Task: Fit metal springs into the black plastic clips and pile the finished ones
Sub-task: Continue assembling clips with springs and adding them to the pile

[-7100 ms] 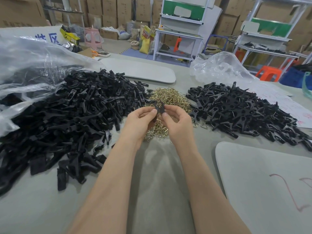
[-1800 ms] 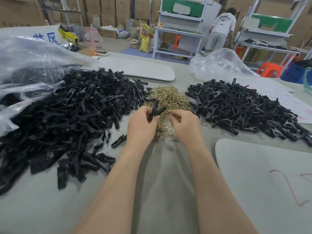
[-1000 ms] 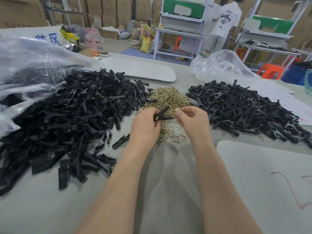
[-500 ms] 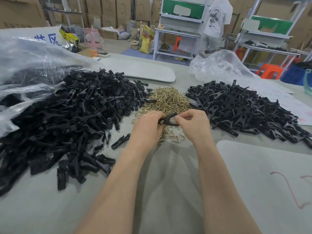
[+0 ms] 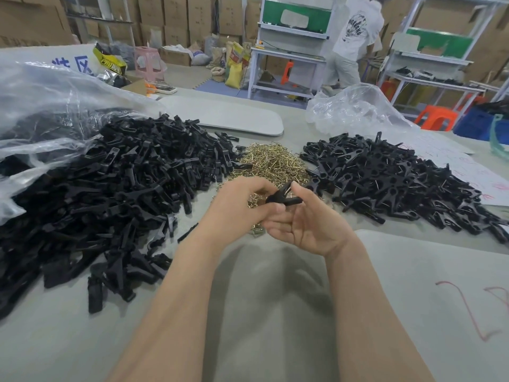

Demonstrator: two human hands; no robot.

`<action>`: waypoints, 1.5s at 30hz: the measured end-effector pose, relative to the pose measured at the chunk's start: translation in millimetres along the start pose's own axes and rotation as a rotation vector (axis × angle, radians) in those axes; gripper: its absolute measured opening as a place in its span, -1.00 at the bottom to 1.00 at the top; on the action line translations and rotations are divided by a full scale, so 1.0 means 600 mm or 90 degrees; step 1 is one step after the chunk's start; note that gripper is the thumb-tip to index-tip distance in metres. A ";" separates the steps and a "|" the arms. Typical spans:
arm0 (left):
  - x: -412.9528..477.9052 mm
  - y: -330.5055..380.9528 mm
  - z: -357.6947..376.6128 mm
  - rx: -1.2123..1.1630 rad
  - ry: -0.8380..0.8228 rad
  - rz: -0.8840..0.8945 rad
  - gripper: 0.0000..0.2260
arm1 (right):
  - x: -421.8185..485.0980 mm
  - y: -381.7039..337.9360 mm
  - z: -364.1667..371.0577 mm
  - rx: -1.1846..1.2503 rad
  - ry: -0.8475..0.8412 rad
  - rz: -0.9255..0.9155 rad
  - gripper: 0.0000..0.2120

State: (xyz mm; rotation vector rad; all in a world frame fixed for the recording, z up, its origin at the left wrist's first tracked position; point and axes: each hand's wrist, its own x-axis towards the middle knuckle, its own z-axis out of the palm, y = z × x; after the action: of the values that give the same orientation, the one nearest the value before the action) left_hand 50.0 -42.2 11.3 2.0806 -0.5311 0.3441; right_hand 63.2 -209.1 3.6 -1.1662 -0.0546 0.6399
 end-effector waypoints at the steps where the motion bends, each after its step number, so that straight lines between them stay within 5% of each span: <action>1: 0.001 0.000 0.001 0.013 0.000 0.016 -0.89 | 0.001 0.002 0.001 0.012 -0.009 -0.014 -0.51; 19: 0.000 0.002 -0.003 -0.064 0.002 0.030 -0.65 | 0.019 0.026 0.004 0.091 0.027 -0.097 -0.53; 34: 0.003 0.000 -0.002 -0.129 -0.028 -0.005 -0.80 | 0.023 0.029 0.013 0.131 0.001 -0.082 -0.56; 40: 0.003 -0.025 -0.001 0.022 -0.012 -0.121 -0.86 | 0.021 0.011 0.015 -0.111 0.170 -0.084 -0.51; 43: 0.002 -0.032 0.010 0.069 -0.055 -0.144 -0.80 | 0.012 0.004 0.017 -0.296 0.184 -0.144 -0.77; 45: 0.004 -0.030 0.013 0.066 -0.041 -0.132 -0.72 | 0.017 -0.001 0.023 -0.401 0.261 -0.183 -0.75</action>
State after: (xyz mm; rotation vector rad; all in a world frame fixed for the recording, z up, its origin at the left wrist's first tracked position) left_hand 61.1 -40.8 -4.8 2.2308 -0.3379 0.1874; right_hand 66.7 -192.8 7.4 -1.8389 -0.0768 0.1090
